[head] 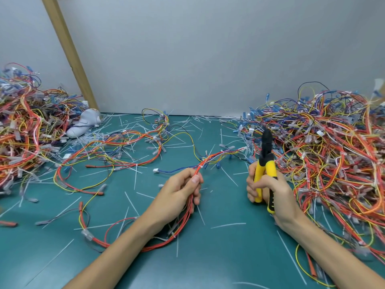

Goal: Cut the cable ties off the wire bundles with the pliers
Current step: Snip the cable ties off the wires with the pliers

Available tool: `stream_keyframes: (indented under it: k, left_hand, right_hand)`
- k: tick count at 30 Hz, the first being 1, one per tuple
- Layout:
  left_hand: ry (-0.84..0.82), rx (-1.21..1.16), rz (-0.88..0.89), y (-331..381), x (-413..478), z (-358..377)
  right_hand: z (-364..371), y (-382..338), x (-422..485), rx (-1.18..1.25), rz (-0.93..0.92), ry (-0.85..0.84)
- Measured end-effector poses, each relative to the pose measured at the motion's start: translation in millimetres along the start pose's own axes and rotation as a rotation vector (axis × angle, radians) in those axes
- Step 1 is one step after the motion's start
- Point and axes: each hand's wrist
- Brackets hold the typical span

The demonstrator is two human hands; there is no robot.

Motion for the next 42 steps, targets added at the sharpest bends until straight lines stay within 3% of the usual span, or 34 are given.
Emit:
stream_keyframes:
  k: [10,42]
  left_hand:
    - [0.002,-0.041,-0.031,4.6,-0.8,0.1]
    - [-0.008,-0.136,-0.099,6.8,2.3,-6.0]
  right_hand:
    - [-3.7,-7.0,3.4,0.234,0.159,-0.005]
    - [-0.6,-7.9,2.7,0.122,0.122,-0.008]
Point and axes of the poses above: each hand's wrist, its own x-axis towards the middle knuckle, its own z-axis out of the palm, y = z × x, and after that the axes turned 12 degrees about y, right-handed
